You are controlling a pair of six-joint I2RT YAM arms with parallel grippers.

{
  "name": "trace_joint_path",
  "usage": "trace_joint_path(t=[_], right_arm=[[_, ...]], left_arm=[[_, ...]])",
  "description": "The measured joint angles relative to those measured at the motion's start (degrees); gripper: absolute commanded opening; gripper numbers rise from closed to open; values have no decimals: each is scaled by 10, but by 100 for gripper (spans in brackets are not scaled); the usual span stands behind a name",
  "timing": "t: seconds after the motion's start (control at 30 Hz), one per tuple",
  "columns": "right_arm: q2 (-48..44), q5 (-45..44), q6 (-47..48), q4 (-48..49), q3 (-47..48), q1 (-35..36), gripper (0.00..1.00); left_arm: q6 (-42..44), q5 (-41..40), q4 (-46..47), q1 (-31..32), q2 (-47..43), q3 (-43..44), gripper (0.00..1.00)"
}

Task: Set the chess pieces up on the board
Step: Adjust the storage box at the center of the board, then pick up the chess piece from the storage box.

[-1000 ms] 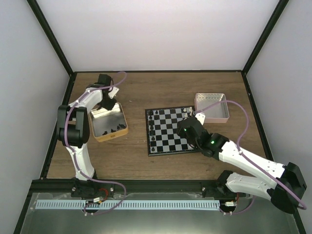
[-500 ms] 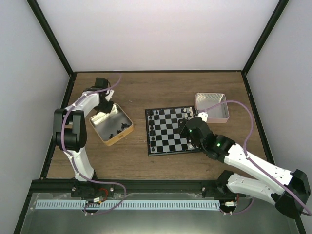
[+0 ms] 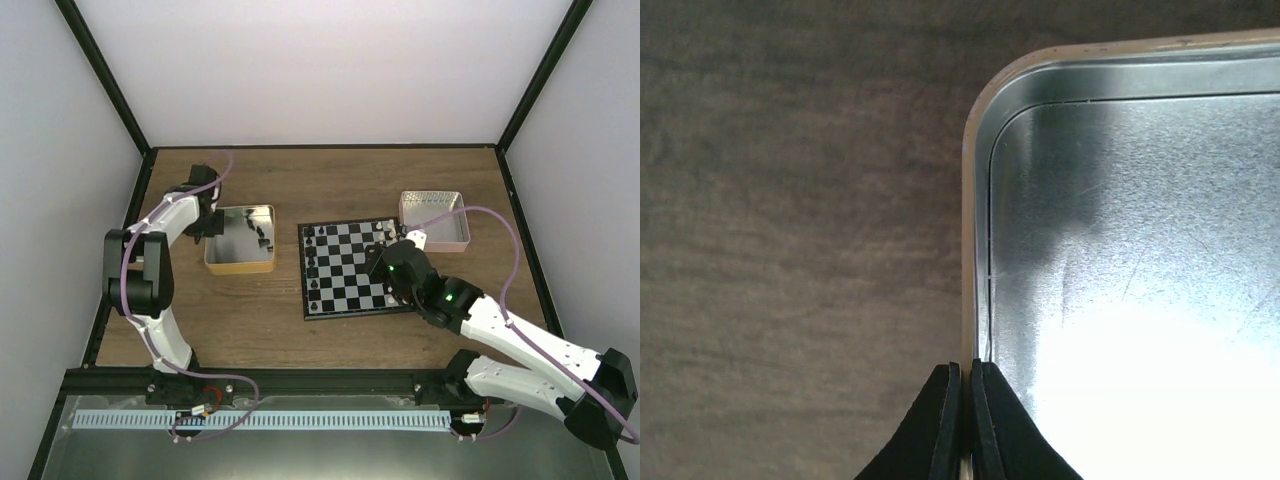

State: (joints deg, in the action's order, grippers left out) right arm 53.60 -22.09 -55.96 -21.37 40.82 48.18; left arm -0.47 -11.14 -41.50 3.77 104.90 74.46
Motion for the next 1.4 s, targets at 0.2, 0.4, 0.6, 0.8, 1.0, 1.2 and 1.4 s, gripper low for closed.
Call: trace_joint_path(t=[0.2, 0.4, 0.6, 0.8, 1.0, 1.2, 1.4], right_arm=[[0, 0, 0, 0, 0, 0, 47], [0, 0, 0, 1, 0, 0, 47], [0, 0, 0, 3, -1, 0, 47], [4, -1, 0, 8, -1, 0, 47], [29, -1, -2, 12, -1, 0, 47], [46, -2, -2, 13, -1, 0, 47], [57, -5, -2, 13, -1, 0, 48]], left_arm=[[-85, 3, -24, 0, -25, -26, 15], [-142, 19, -49, 0, -56, -79, 29], [-156, 19, -59, 0, -102, -82, 31], [-158, 40, -55, 9, -142, -34, 35], [-190, 74, -21, 31, -150, -38, 35], [-255, 71, 33, 60, -115, -69, 36], [-303, 60, 76, 63, -46, -76, 38]])
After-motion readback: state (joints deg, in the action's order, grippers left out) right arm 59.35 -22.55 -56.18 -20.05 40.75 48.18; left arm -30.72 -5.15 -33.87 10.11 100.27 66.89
